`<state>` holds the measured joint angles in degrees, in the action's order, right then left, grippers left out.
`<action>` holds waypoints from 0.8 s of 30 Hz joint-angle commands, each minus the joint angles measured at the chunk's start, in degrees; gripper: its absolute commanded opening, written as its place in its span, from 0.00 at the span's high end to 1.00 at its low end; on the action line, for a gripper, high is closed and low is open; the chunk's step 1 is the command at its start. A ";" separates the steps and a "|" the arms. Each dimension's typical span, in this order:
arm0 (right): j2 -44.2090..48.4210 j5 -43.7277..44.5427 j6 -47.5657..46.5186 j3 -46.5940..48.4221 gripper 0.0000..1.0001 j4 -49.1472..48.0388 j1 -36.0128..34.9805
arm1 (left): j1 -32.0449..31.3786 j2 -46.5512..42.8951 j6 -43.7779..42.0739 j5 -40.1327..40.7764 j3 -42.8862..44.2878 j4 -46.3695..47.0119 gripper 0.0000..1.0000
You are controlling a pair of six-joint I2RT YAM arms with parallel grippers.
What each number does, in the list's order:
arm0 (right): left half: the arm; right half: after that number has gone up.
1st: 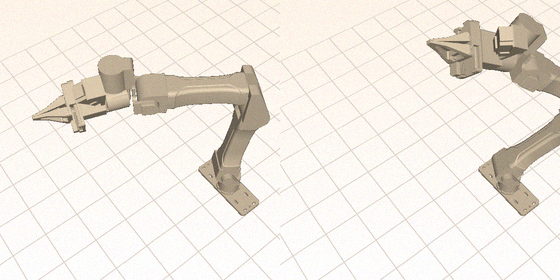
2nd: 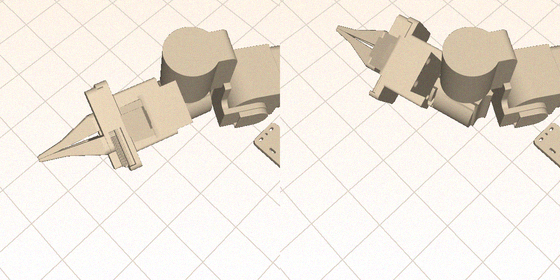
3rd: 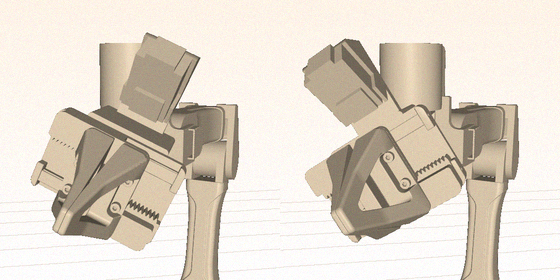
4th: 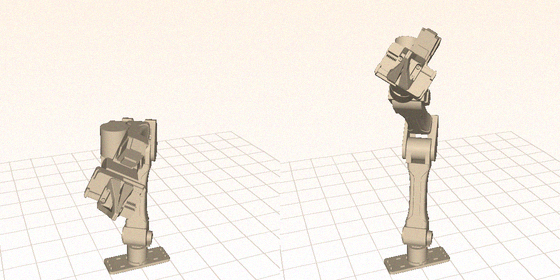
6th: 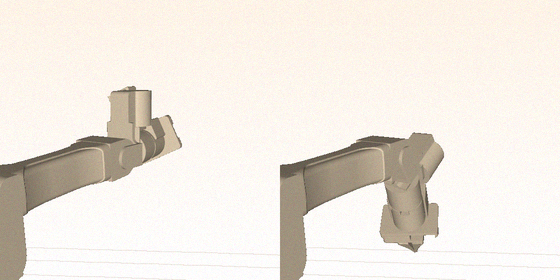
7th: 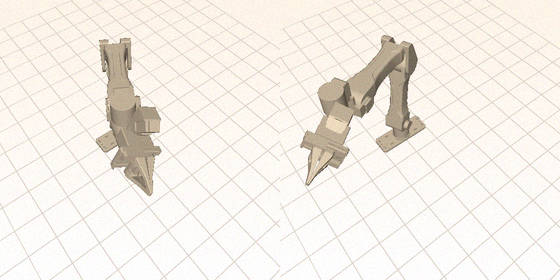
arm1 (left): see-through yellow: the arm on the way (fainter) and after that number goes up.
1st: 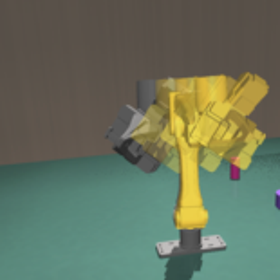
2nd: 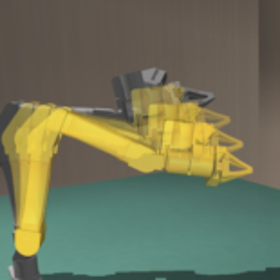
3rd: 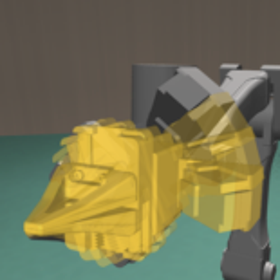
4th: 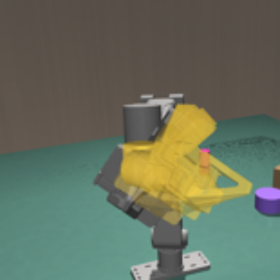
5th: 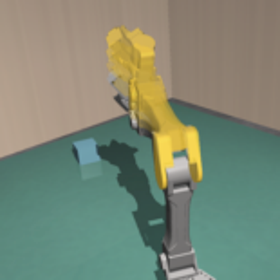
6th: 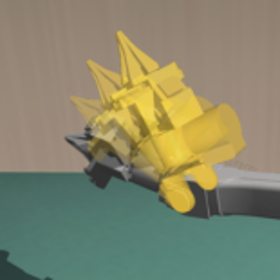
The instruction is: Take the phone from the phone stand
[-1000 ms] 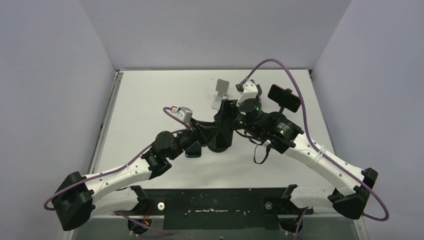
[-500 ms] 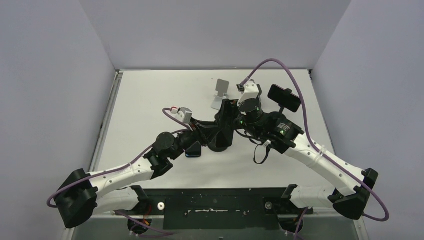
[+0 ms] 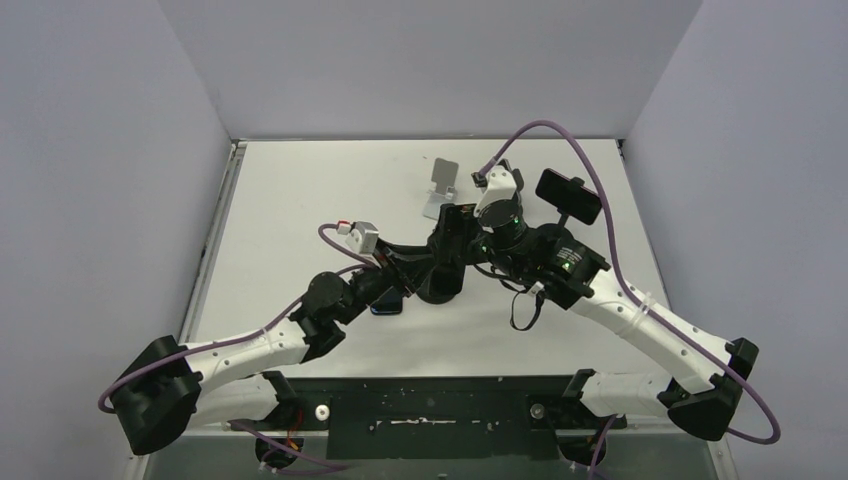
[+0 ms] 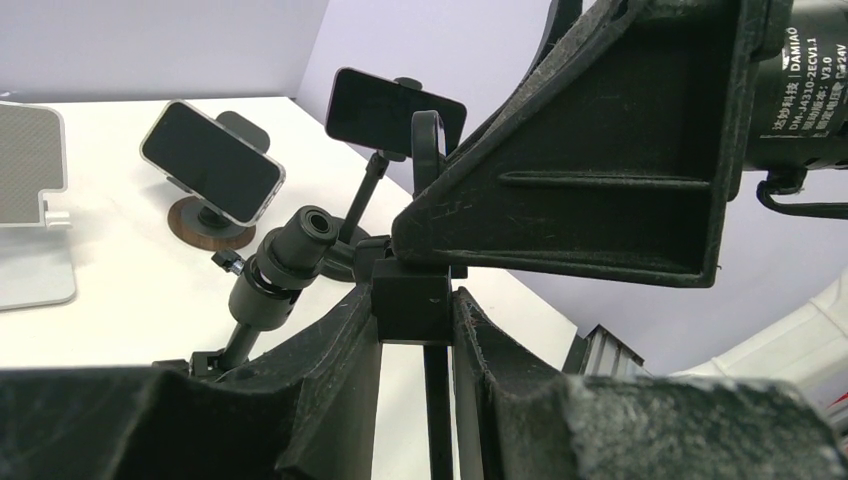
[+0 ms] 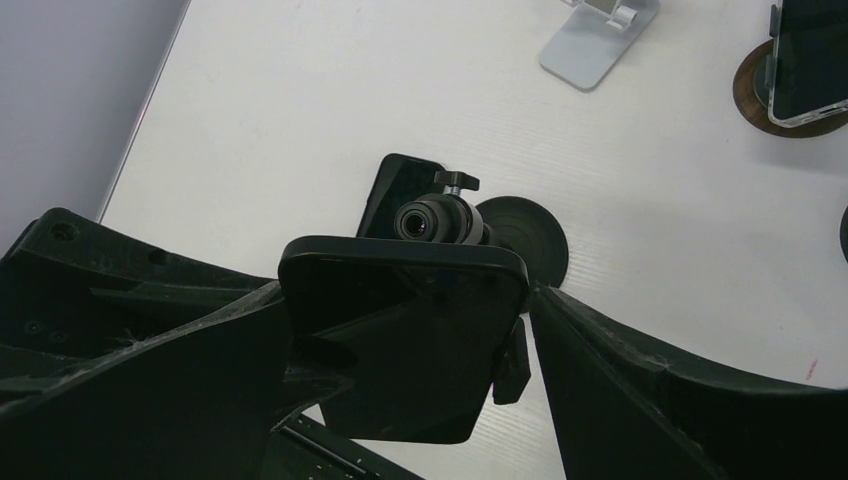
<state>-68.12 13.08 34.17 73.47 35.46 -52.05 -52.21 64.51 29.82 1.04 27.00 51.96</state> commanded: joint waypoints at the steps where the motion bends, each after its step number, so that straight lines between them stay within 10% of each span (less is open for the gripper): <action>1: 0.92 -2.75 -0.43 1.27 0.12 3.03 1.23 | 0.87 0.88 -1.31 1.33 -1.27 -0.06 1.00; 24: -3.58 -6.80 -2.32 7.93 0.19 5.54 3.46 | 0.92 0.36 -1.26 1.36 -2.56 0.42 1.00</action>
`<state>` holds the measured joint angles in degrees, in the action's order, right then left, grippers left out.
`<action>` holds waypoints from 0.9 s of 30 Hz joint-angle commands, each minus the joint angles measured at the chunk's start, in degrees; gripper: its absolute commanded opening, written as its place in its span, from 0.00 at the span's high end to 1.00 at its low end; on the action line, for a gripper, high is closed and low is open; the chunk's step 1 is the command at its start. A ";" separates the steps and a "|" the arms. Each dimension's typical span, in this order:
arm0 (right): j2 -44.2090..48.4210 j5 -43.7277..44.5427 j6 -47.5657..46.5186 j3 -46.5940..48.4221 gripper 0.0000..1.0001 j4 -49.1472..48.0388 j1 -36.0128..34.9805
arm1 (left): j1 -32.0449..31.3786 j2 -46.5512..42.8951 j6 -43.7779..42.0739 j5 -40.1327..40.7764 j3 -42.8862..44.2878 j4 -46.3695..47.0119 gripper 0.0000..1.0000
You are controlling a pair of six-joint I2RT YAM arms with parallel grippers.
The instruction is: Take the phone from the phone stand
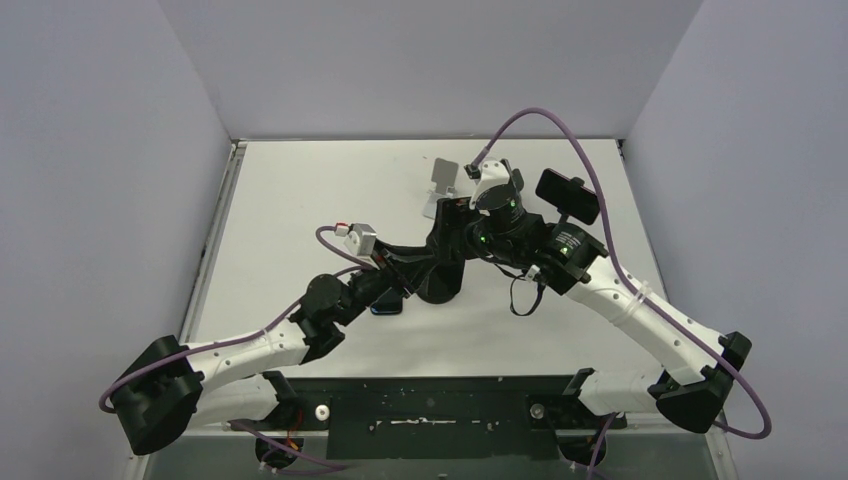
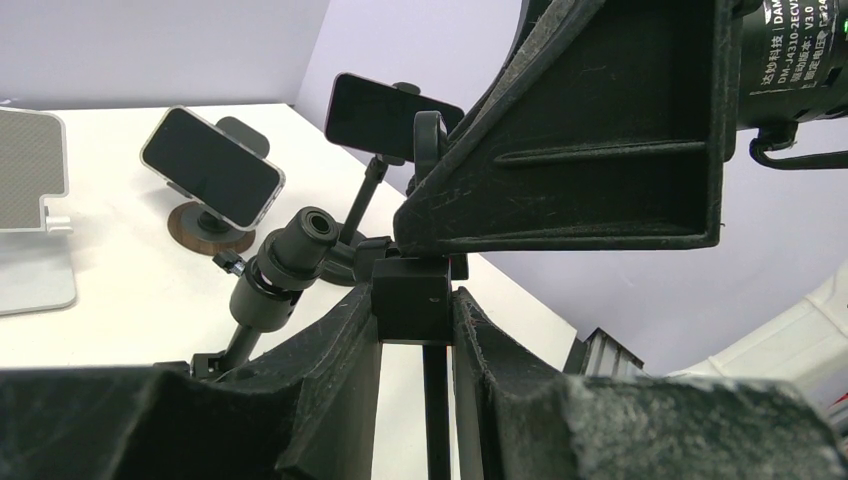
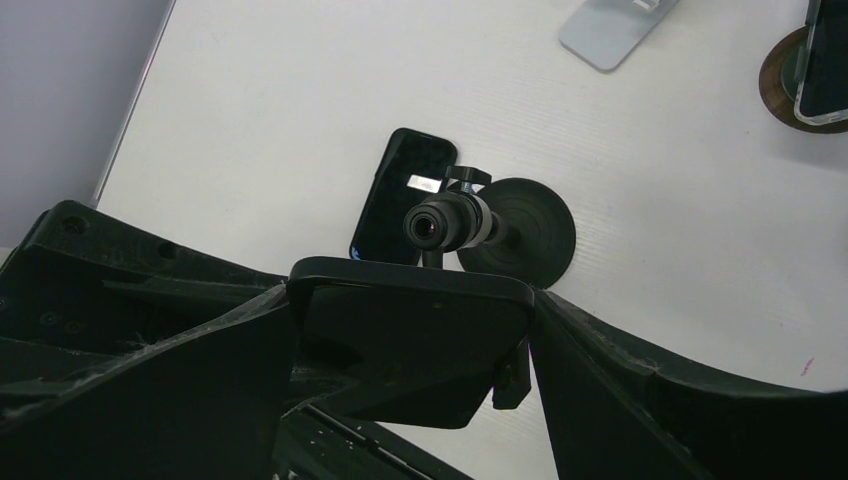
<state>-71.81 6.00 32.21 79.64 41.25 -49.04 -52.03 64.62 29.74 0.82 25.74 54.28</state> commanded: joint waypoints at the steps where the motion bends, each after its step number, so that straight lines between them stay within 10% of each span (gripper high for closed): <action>1: 0.02 0.32 -0.39 1.80 0.20 -0.37 0.51 | 0.71 0.17 -1.17 1.56 -1.38 -1.88 1.00; 10: 0.16 0.91 -0.54 1.01 0.52 -1.46 0.41 | 0.75 -0.77 -0.78 1.34 -1.42 -2.81 1.00; 13: 0.43 2.27 -0.89 0.74 0.60 -1.63 -0.04 | 0.83 -1.84 0.02 1.85 -1.39 -3.90 0.77; 18: 0.39 2.85 -1.31 0.63 0.64 -1.62 -0.37 | 2.19 -3.86 3.05 1.09 -1.05 -4.14 0.54; 27: 0.44 3.22 -1.31 0.61 0.64 -1.82 -0.49 | 3.17 -3.79 5.62 -2.17 0.80 -2.79 0.47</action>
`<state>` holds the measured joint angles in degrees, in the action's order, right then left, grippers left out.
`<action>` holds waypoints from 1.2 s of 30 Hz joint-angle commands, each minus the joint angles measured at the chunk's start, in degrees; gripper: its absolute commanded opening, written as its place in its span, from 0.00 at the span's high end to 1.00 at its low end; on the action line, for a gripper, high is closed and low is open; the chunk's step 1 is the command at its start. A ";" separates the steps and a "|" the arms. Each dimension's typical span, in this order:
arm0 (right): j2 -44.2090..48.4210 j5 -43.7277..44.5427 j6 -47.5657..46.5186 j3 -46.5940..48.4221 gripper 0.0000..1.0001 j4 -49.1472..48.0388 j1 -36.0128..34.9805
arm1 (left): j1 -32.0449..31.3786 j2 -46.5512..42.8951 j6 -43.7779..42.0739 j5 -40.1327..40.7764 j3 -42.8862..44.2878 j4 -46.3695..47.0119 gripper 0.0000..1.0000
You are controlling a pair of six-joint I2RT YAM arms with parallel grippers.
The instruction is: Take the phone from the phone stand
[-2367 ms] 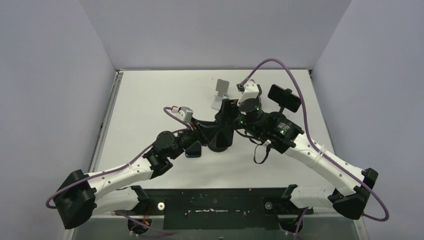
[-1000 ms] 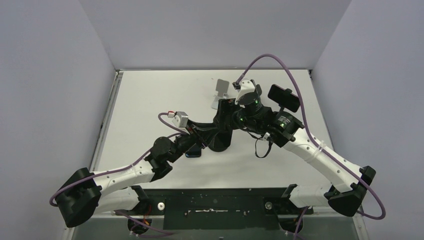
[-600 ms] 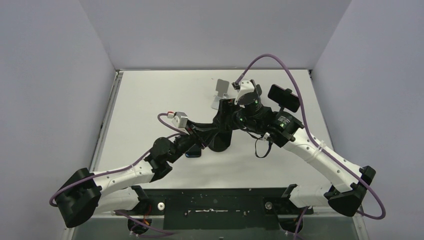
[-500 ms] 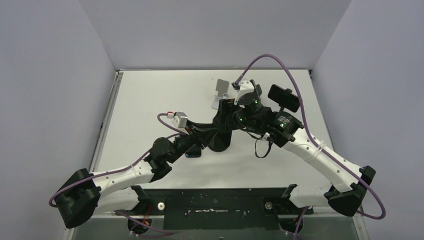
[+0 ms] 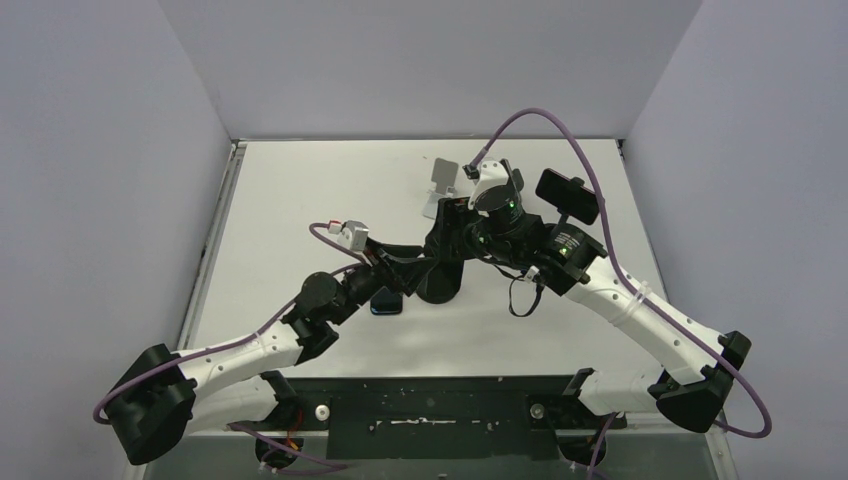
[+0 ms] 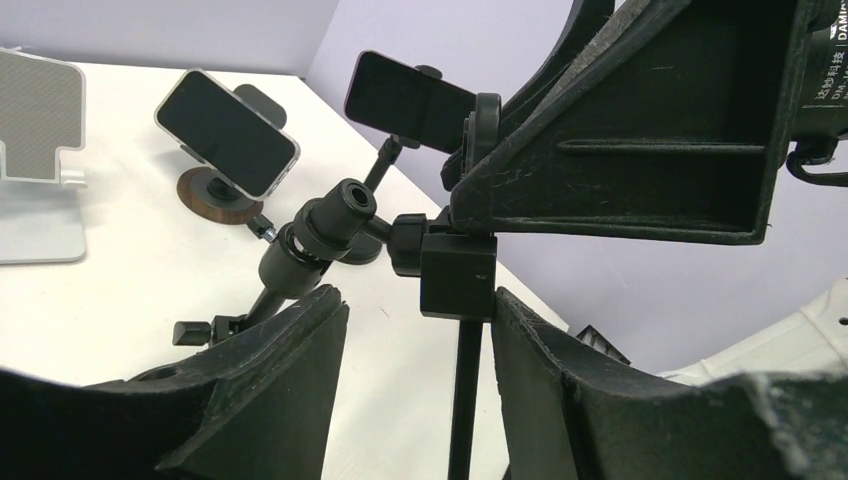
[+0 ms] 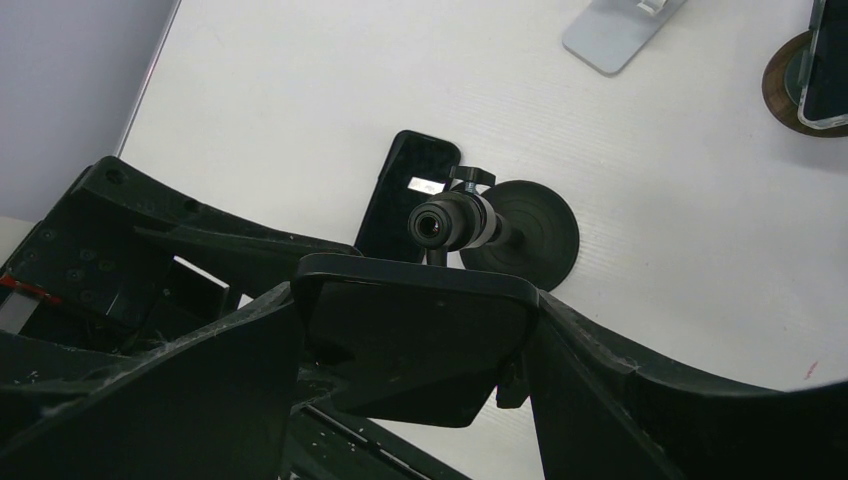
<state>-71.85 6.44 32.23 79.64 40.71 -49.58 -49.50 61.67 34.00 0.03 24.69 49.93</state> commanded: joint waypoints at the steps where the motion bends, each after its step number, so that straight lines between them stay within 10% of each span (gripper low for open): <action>1: 0.46 2.89 -1.33 0.61 0.64 -1.25 0.02 | 0.65 -0.85 1.60 -1.62 1.93 1.78 0.47; 16: 0.31 3.09 -1.19 0.44 0.62 -1.42 0.01 | 0.71 -1.45 2.08 -3.35 3.16 4.27 0.37; 31: 0.79 3.08 -0.92 -0.26 0.63 -1.60 -0.04 | 0.98 -0.06 3.46 -3.86 2.74 7.18 0.79; 36: 0.84 3.14 -0.74 -0.34 0.63 -1.60 -0.02 | 0.94 0.29 3.19 -4.04 2.86 6.47 0.68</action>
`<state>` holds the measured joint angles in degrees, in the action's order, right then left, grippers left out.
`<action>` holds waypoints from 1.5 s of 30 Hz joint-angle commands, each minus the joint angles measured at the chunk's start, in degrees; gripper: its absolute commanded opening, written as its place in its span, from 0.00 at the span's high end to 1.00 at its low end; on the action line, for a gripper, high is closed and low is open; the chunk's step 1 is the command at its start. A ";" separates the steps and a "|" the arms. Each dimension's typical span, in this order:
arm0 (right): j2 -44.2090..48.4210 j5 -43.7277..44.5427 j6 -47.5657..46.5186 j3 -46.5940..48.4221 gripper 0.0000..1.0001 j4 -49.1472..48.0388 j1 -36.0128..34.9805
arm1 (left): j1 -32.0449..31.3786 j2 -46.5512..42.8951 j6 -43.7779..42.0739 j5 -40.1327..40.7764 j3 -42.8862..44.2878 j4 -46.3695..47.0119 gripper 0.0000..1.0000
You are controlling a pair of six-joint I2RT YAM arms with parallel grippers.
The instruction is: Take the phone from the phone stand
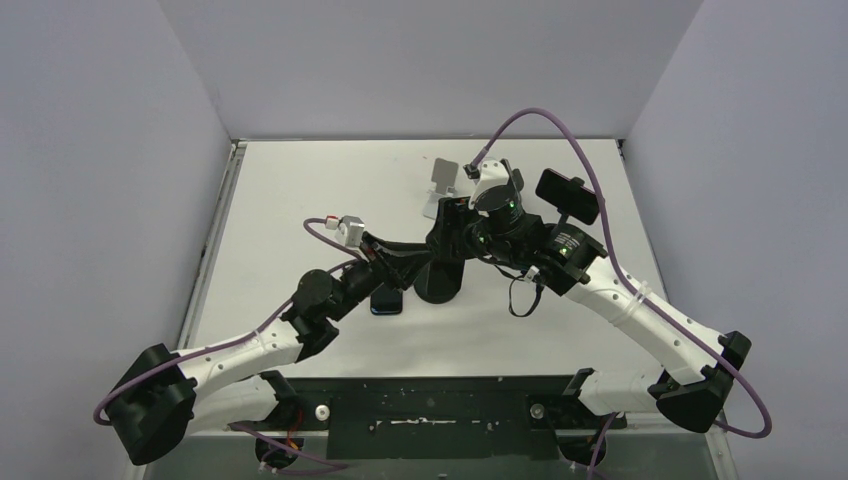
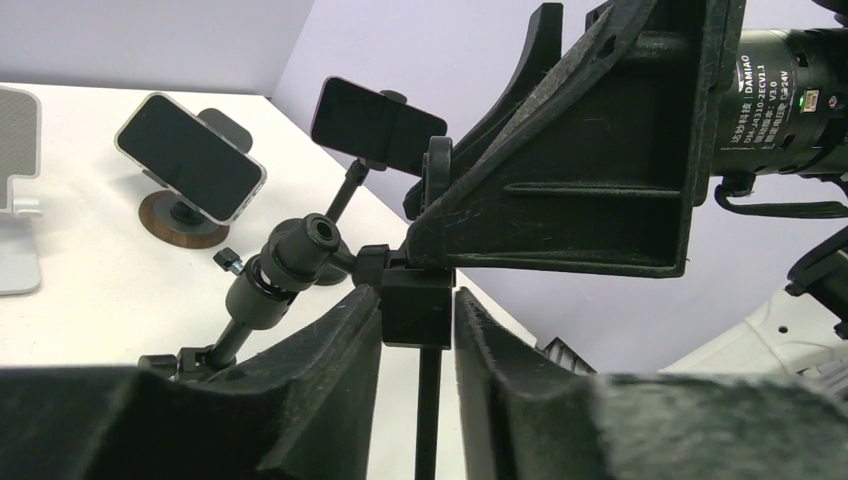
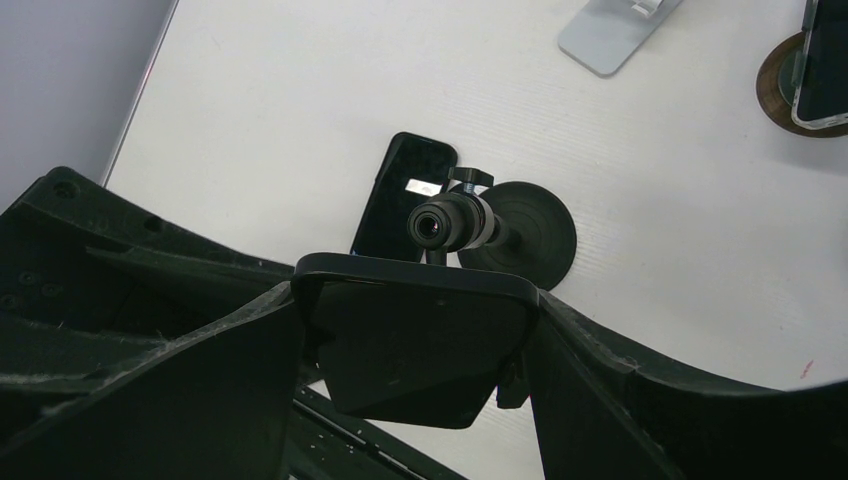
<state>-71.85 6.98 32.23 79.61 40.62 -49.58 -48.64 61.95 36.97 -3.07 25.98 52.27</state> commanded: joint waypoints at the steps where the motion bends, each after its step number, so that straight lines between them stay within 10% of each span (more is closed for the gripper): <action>1: 0.77 2.56 -0.76 -0.29 0.63 -1.51 -0.01 | 0.08 0.01 0.16 -0.92 1.66 3.93 0.61; 7: 0.66 2.55 -0.76 -0.20 0.63 -1.51 0.00 | 0.06 -0.25 -1.27 -0.49 2.85 1.32 0.51; 17: 0.53 2.42 -0.61 -0.12 0.63 -1.34 -0.04 | 0.04 0.06 -2.05 -1.45 3.03 0.90 0.99; 24: 1.79 1.84 0.18 -2.16 0.73 -3.07 -0.15 | 0.47 -0.09 1.99 2.59 -0.19 4.85 1.00; 30: 2.66 0.34 0.94 -3.87 1.00 -5.16 -0.13 | 3.74 3.15 10.17 0.94 -2.12 11.80 1.00; 45: 5.96 -3.95 3.65 -7.11 1.00 -9.53 0.18 | 7.42 9.02 21.91 -2.19 -4.00 23.07 1.00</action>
<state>-68.64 6.15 34.59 73.38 32.34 -49.43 -42.94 69.91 54.33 -7.70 22.46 69.49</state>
